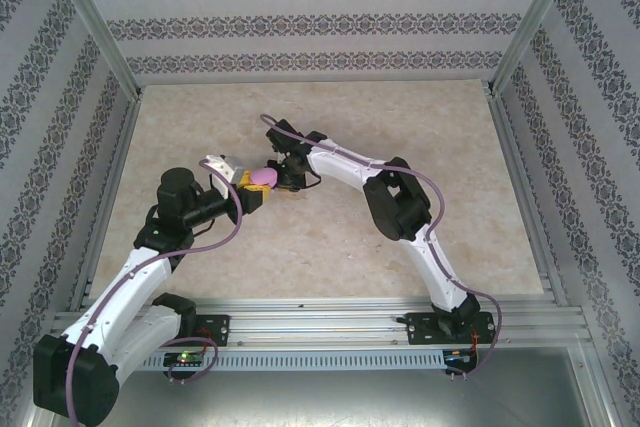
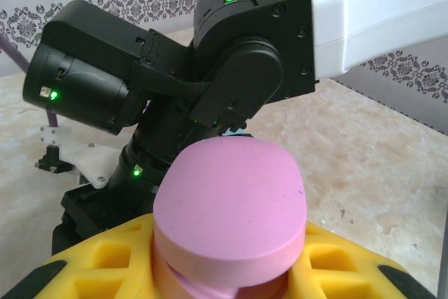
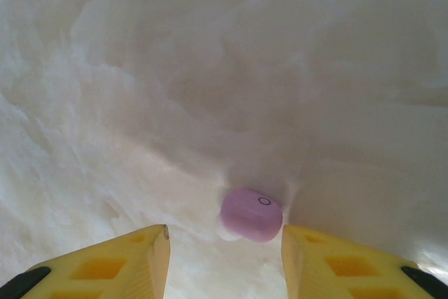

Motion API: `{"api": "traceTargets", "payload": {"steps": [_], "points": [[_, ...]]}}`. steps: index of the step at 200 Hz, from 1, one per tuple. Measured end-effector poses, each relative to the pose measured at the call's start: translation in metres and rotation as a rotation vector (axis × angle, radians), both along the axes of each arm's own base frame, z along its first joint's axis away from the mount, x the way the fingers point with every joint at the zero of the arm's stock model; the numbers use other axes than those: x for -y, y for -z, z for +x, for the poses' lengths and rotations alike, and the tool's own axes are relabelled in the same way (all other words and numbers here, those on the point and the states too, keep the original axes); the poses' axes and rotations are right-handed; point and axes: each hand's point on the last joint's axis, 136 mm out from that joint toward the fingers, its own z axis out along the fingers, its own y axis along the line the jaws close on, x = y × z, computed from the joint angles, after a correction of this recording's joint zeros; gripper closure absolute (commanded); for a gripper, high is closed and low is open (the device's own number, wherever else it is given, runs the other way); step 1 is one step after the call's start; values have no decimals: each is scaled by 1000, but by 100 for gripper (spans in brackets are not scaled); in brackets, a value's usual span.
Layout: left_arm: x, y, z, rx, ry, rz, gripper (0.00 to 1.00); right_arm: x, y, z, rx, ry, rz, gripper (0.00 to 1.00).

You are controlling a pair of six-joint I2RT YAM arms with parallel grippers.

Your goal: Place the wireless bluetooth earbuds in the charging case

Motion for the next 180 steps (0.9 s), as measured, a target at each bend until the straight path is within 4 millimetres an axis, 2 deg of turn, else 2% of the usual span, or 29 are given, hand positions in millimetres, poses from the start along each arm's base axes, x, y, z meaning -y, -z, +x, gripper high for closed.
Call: {"api": "traceTargets", "payload": {"steps": [29,104,180], "points": [[0,-1,-2,5,5,-2,74,-5,4,2,-4,-4,-13,54],[0,1,-4,2,7,-2,74,-13,-4,17,54,-32,-45,54],[-1,2,-4,2,3,-2,74,-14,-18,5,151,-114,-185,57]]}}
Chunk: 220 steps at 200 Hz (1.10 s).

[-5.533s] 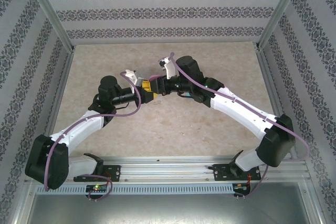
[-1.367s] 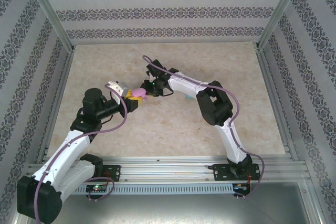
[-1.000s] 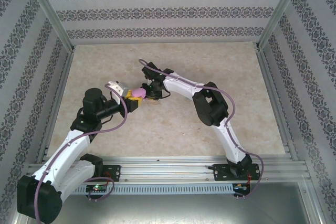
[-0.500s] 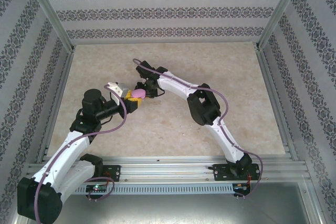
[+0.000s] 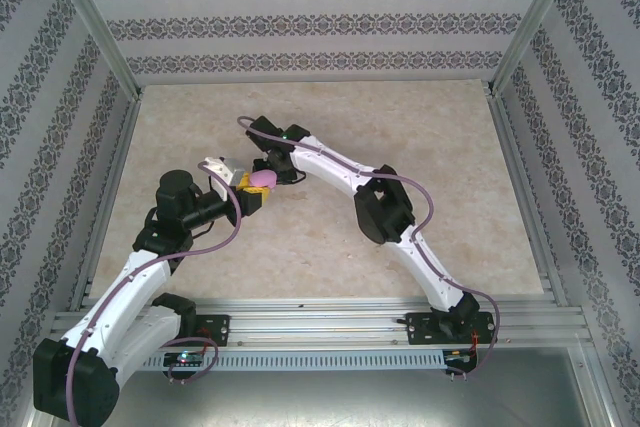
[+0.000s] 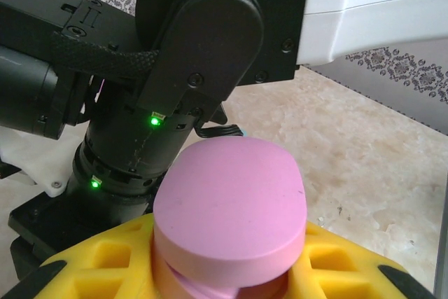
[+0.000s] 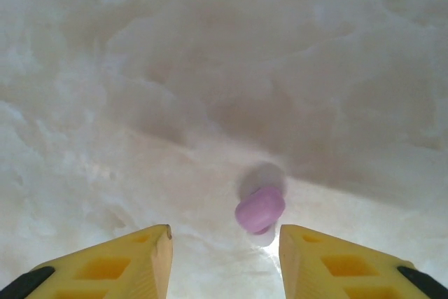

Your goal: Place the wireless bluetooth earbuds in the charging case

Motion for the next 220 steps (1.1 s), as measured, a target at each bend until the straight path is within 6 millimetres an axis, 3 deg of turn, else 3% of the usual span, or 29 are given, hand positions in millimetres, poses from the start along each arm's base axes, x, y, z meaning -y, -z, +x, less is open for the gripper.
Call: {"api": "traceTargets", "payload": {"steps": [29,76,166,220], "points": [[0,0,0,1,0,0,74,-2,3,-1,6,-6,-15,58],[0,-5,-2,17,3,-4,74,6,29,-2,-20,-5,-72,60],[0,-2,-3,13,6,-2,74,6,30,4,15,-25,-95,68],[1,0,-5,7,12,-3,74,8,30,5,21,-42,-110,82]]}}
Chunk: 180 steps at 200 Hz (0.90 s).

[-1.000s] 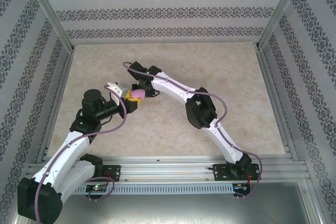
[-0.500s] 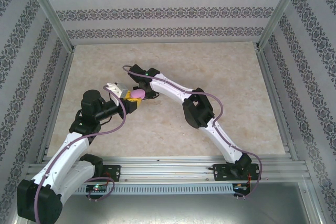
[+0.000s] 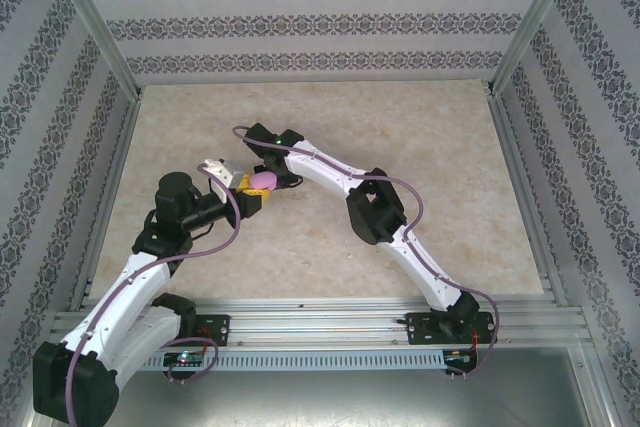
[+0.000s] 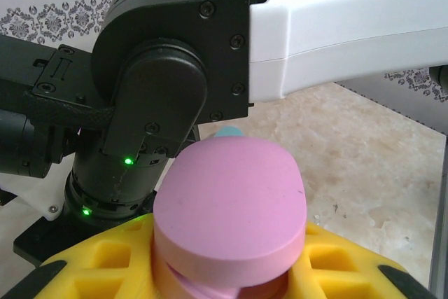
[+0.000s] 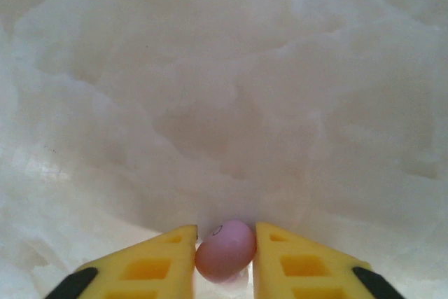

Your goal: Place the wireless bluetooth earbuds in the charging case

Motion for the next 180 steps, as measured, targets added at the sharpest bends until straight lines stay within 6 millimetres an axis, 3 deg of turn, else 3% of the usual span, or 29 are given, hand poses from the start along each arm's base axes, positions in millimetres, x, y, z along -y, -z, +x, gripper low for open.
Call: {"api": "traceTargets", "payload": {"steps": [33,65,86,109,125,154,180], "points": [[2,0,-2,-1,14,-4,74,2,-3,-5,-1,-12,24,85],[4,-1,-4,-8,32,-17,74,28,-19,-33,-63,26,108,86],[7,-2,-3,-21,45,-39,74,55,-55,-40,-46,75,209,86],[11,-3,-1,-41,67,-67,74,87,-110,-49,42,102,334,86],[14,-4,1,-53,81,-91,75,101,-141,-69,95,83,420,86],[20,-6,6,-77,108,-134,75,108,-176,-117,128,6,546,86],[25,-11,11,-86,131,-157,75,95,-205,-145,155,-82,629,86]]}}
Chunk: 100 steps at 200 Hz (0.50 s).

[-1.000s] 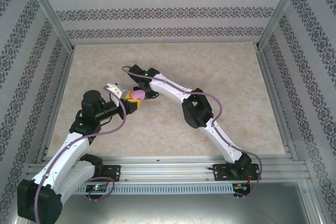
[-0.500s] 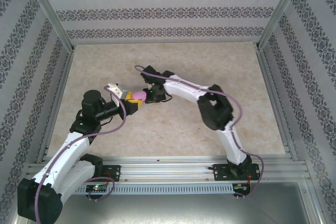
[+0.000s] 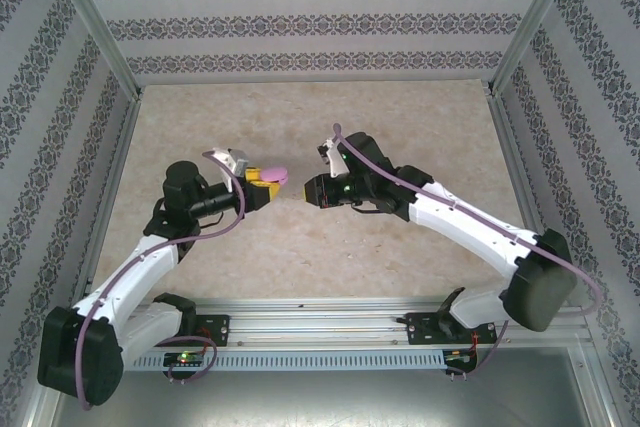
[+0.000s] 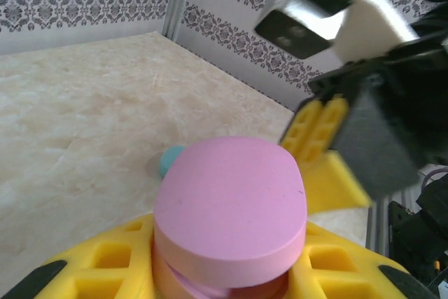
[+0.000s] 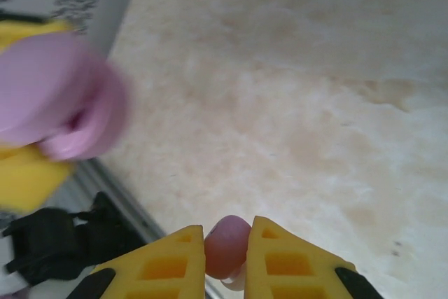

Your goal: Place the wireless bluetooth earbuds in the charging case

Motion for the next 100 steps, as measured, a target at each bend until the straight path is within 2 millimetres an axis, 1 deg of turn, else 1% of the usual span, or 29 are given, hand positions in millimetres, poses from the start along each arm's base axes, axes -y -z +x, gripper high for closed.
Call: {"api": "traceTargets", "payload": {"steps": [16,31,100], "points": [[2,-2,1,1,10,-7,75,-9,-13,-11,16,-44,35,86],[3,-5,0,2,20,-13,75,-15,-21,-14,26,-67,54,86],[5,-10,-8,9,51,-22,75,-35,-57,-2,80,-102,116,86]]}}
